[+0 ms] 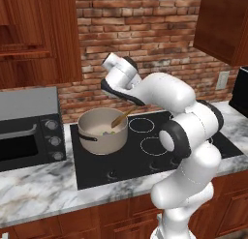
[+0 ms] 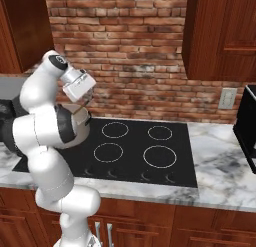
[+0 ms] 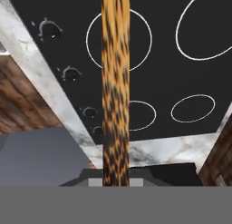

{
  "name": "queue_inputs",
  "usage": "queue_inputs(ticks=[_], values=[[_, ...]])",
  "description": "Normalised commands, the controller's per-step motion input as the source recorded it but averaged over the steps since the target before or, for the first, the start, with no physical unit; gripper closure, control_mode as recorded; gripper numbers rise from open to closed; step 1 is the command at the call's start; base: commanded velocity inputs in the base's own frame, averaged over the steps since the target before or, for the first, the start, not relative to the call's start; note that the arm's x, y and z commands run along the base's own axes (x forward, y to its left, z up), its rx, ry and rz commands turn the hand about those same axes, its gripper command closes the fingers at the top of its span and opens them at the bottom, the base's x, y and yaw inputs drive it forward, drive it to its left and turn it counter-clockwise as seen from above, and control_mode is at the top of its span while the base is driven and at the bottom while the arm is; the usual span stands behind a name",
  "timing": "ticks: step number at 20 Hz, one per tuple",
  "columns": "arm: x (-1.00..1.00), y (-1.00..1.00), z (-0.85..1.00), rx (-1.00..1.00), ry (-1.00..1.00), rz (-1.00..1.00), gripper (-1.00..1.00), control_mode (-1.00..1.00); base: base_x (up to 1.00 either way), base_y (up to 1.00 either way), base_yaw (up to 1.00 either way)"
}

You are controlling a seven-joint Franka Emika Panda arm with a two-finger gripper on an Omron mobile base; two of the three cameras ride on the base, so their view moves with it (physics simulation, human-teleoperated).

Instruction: Put the eggplant and lemon wedge in the pot. Retrieve the spatula and lightly stir the vegetables in the pot.

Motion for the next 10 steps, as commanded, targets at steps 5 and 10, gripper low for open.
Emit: queue_inputs(ticks=[5, 10], values=[[0.16, 0.03, -0.38, -0.03, -0.02, 0.02, 1.0, -1.0, 0.0, 0.0, 0.0], [0.25, 0.18, -0.38, -0.07, 0.0, 0.0, 1.0, -1.0, 0.0, 0.0, 0.0]])
